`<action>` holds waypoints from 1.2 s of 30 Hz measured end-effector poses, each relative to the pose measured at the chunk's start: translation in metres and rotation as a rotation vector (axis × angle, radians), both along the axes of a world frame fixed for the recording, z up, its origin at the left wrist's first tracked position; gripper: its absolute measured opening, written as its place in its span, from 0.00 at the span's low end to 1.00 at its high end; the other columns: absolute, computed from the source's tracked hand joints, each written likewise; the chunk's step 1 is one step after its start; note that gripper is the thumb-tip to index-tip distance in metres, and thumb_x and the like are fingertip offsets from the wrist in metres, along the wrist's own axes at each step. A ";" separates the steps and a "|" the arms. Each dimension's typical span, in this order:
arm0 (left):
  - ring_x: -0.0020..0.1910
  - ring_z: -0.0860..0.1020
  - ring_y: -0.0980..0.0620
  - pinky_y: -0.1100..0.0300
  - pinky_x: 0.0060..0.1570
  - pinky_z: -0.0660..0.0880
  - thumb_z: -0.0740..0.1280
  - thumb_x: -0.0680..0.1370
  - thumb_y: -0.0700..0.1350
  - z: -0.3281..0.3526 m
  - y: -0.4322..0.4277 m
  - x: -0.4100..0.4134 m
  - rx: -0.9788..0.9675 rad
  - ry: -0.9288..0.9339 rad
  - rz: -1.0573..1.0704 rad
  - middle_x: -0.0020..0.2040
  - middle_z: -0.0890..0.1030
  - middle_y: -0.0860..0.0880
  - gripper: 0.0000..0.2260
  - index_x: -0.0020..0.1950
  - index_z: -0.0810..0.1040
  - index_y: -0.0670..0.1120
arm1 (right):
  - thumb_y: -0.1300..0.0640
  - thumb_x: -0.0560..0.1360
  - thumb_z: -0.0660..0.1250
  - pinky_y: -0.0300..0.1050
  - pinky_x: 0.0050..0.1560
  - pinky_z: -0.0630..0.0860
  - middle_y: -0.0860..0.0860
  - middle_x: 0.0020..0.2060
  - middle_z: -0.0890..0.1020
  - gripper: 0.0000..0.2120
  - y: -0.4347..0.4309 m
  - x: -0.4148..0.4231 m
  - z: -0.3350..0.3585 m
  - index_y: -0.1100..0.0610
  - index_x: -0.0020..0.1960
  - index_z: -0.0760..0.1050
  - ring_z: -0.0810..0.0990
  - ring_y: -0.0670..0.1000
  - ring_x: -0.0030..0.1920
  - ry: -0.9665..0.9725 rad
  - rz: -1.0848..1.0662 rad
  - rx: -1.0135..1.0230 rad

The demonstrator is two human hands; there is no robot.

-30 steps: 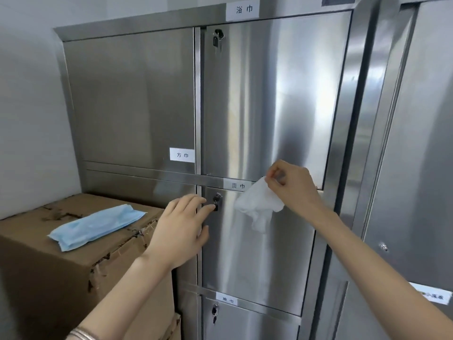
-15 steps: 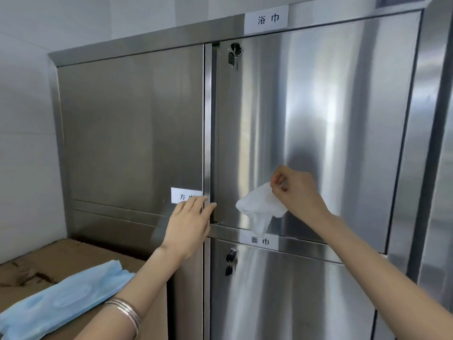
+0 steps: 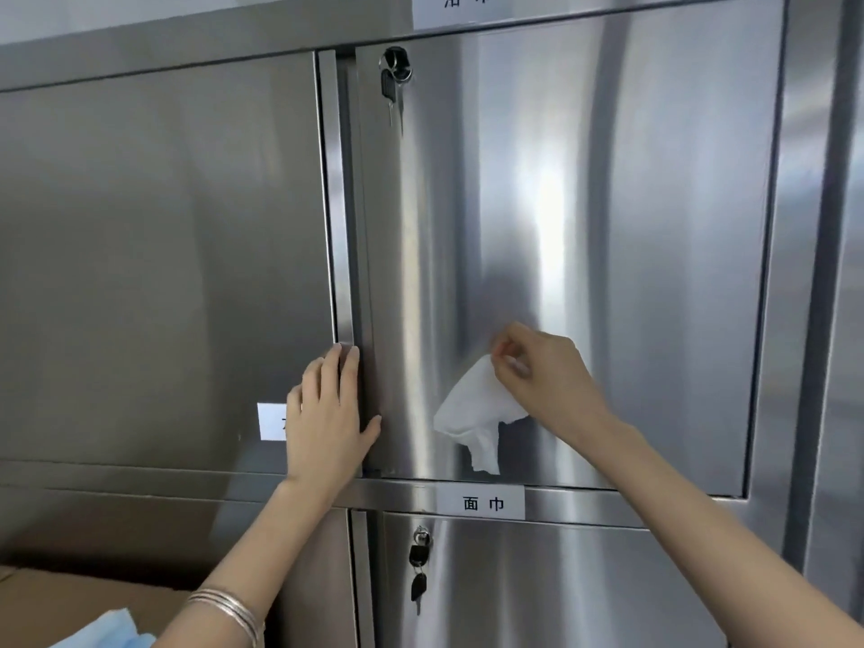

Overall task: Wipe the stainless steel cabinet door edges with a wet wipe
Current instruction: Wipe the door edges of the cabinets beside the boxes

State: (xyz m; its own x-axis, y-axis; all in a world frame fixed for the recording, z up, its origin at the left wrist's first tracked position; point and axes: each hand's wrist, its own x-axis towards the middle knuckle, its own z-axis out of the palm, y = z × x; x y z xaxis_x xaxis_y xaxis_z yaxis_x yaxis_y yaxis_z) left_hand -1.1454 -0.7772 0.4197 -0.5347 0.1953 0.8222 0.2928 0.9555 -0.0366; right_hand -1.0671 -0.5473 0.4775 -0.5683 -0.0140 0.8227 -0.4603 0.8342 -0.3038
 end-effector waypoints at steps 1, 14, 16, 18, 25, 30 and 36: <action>0.62 0.74 0.37 0.45 0.53 0.75 0.80 0.62 0.47 0.000 -0.001 -0.003 0.011 0.008 -0.001 0.68 0.73 0.39 0.41 0.71 0.70 0.37 | 0.63 0.72 0.64 0.28 0.36 0.68 0.45 0.35 0.77 0.06 0.000 -0.001 0.000 0.53 0.42 0.73 0.75 0.40 0.37 -0.003 -0.003 0.001; 0.70 0.65 0.41 0.43 0.60 0.67 0.74 0.65 0.54 -0.005 -0.001 -0.020 0.109 -0.078 0.188 0.76 0.60 0.42 0.47 0.78 0.56 0.41 | 0.63 0.73 0.65 0.28 0.36 0.68 0.51 0.38 0.80 0.04 -0.031 -0.004 0.002 0.56 0.44 0.75 0.77 0.49 0.39 -0.061 -0.023 0.035; 0.72 0.61 0.43 0.43 0.65 0.64 0.69 0.70 0.54 -0.007 -0.001 -0.017 0.079 -0.106 0.204 0.78 0.55 0.44 0.45 0.79 0.49 0.41 | 0.62 0.73 0.64 0.31 0.37 0.69 0.51 0.38 0.80 0.03 -0.036 -0.002 0.001 0.56 0.44 0.75 0.78 0.50 0.40 -0.080 -0.031 0.037; 0.73 0.60 0.45 0.43 0.68 0.61 0.65 0.73 0.54 -0.010 -0.002 -0.010 0.062 -0.106 0.219 0.78 0.54 0.45 0.43 0.79 0.45 0.40 | 0.62 0.73 0.64 0.35 0.37 0.70 0.50 0.38 0.80 0.03 -0.041 0.000 0.001 0.56 0.44 0.75 0.78 0.50 0.40 -0.081 -0.037 0.038; 0.55 0.79 0.43 0.43 0.57 0.75 0.78 0.62 0.47 -0.016 -0.020 0.049 0.124 0.025 0.115 0.56 0.80 0.42 0.41 0.71 0.69 0.35 | 0.64 0.71 0.65 0.34 0.40 0.72 0.49 0.35 0.80 0.04 -0.054 0.025 0.012 0.56 0.41 0.76 0.76 0.44 0.37 0.003 0.001 0.002; 0.46 0.81 0.43 0.43 0.56 0.76 0.77 0.61 0.40 -0.018 -0.025 0.102 0.125 0.041 0.048 0.43 0.80 0.42 0.40 0.70 0.68 0.31 | 0.66 0.72 0.64 0.24 0.34 0.67 0.48 0.34 0.80 0.10 -0.068 0.056 0.026 0.51 0.38 0.73 0.75 0.43 0.36 0.049 0.070 -0.119; 0.57 0.75 0.45 0.57 0.60 0.66 0.69 0.73 0.43 -0.021 -0.029 0.166 0.251 -0.101 -0.123 0.56 0.77 0.46 0.40 0.78 0.51 0.39 | 0.67 0.73 0.64 0.24 0.39 0.66 0.46 0.35 0.77 0.04 -0.100 0.113 0.051 0.60 0.42 0.74 0.71 0.40 0.37 0.300 0.265 -0.207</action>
State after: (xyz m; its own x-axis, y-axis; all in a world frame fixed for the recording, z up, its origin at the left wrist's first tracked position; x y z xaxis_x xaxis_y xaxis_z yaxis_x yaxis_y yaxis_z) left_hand -0.9797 -0.8063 0.3992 -0.6012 0.0607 0.7968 0.3970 0.8881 0.2318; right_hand -0.9538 -0.6474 0.5289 -0.3030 0.0553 0.9514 -0.7429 0.6116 -0.2721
